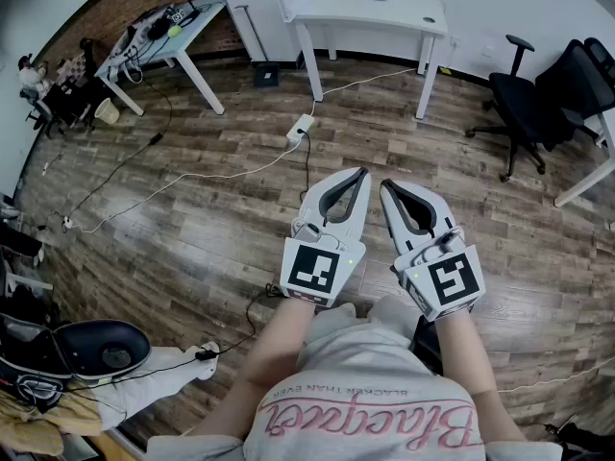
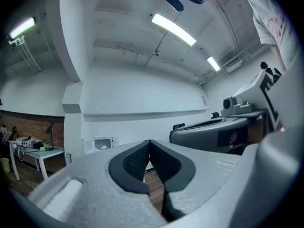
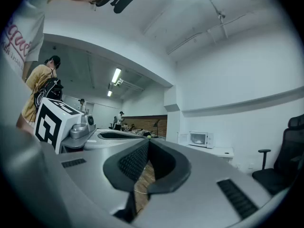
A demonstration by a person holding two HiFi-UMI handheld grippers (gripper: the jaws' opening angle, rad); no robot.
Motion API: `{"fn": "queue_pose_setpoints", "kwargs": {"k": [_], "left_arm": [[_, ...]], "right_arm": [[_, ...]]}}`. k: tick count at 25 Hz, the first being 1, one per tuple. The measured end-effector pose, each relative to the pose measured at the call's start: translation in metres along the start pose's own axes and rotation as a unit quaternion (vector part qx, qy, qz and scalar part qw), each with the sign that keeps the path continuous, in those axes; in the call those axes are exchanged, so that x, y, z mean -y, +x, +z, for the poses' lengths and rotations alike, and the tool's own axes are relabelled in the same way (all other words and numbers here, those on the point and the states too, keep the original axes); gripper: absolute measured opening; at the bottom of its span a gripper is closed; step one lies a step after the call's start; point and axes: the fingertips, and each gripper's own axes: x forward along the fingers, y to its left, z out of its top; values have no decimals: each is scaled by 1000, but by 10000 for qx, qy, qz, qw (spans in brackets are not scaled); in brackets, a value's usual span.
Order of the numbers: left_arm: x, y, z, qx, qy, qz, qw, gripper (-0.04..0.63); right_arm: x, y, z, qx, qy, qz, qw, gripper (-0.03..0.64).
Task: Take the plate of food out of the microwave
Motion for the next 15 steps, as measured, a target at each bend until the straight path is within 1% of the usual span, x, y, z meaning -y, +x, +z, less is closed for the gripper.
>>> {"fn": "queue_pose_setpoints", "kwargs": {"k": [7, 11, 15], "left_arm": [[-20, -11, -2, 34, -58, 33, 10000, 6], [-27, -1, -7, 10, -96, 30, 9999, 6], [-37, 16, -10, 30, -187, 72, 9998, 6]], "right_arm": [[-14, 14, -1, -42, 76, -71, 9999, 11], [-7, 25, -9, -137, 36, -102, 9998, 11], [10, 39, -13, -103, 135, -106, 9998, 11]]}}
